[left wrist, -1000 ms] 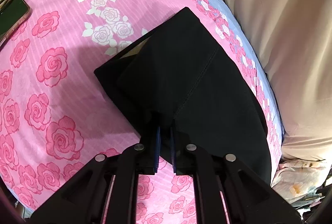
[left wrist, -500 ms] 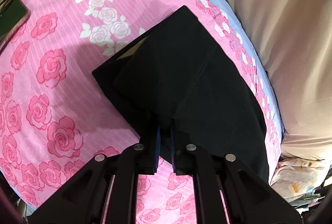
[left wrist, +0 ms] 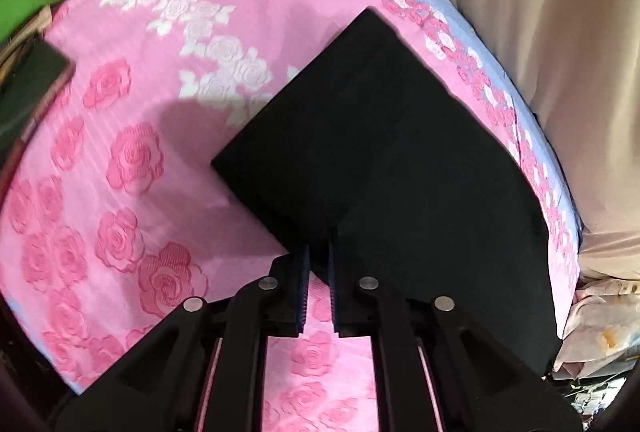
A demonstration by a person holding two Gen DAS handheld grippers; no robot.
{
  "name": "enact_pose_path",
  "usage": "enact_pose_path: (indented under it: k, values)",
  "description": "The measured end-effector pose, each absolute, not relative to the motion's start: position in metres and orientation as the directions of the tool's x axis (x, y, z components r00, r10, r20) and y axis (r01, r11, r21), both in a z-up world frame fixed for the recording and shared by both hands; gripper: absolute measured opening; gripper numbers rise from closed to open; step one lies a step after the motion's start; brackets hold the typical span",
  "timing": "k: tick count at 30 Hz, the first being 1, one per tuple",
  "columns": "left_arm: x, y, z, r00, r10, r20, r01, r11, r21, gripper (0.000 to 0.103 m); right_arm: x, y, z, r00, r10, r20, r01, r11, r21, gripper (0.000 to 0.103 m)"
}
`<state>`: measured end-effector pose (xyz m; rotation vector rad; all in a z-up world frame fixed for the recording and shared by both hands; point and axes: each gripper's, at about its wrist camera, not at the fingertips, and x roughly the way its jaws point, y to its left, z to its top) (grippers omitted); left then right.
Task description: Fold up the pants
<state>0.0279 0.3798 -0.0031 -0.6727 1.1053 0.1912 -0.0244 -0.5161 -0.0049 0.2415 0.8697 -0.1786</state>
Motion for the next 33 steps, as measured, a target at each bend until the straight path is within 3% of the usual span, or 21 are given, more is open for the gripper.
enact_pose_path:
  k: [3, 6, 8, 11, 13, 18, 21, 25, 29, 33]
  values:
    - [0.019, 0.378, 0.006, 0.470, -0.138, -0.872, -0.460, 0.805, -0.376, 0.013, -0.035, -0.518, 0.006, 0.635, -0.113, -0.764, 0.290, 0.952, 0.101, 0.022]
    - [0.002, 0.374, 0.038, 0.474, 0.100, -0.875, -0.516, 0.837, -0.183, 0.013, -0.051, -0.520, 0.022, 0.638, -0.202, -0.743, 0.345, 0.938, 0.041, 0.029]
    - [-0.011, 0.368, 0.070, 0.518, 0.194, -0.833, -0.546, 0.824, -0.148, 0.014, -0.065, -0.516, 0.039, 0.669, -0.193, -0.718, 0.348, 0.934, 0.074, 0.031]
    - [0.000, 0.343, 0.101, 0.612, 0.094, -0.785, -0.443, 0.863, -0.242, 0.016, -0.067, -0.488, 0.060, 0.728, -0.130, -0.673, 0.256, 0.962, 0.091, 0.036]
    - [0.027, 0.308, 0.106, 0.628, -0.044, -0.777, -0.307, 0.903, -0.299, 0.026, -0.055, -0.462, 0.069, 0.754, -0.103, -0.649, 0.200, 0.977, 0.077, 0.051]
    - [0.111, 0.193, 0.077, 0.534, -0.261, -0.804, -0.044, 0.941, -0.334, 0.031, -0.010, -0.396, 0.052, 0.735, -0.026, -0.678, 0.075, 0.996, 0.044, 0.051]
    - [0.132, 0.165, 0.058, 0.512, -0.236, -0.826, -0.045, 0.953, -0.300, 0.031, 0.012, -0.357, 0.044, 0.709, 0.100, -0.698, -0.030, 0.993, 0.111, 0.051]
    - [0.121, 0.174, 0.048, 0.533, -0.241, -0.811, -0.065, 0.944, -0.323, 0.032, 0.058, -0.258, 0.059, 0.641, 0.341, -0.687, -0.308, 0.935, 0.177, 0.051]
    - [0.097, 0.201, 0.042, 0.577, -0.050, -0.815, -0.163, 0.971, -0.176, 0.038, 0.114, -0.153, 0.062, 0.541, 0.494, -0.681, -0.491, 0.843, 0.221, 0.051]
    - [0.070, 0.247, 0.036, 0.582, 0.147, -0.800, -0.267, 0.964, -0.017, 0.049, 0.168, -0.057, 0.044, 0.459, 0.512, -0.726, -0.559, 0.802, 0.212, 0.051]
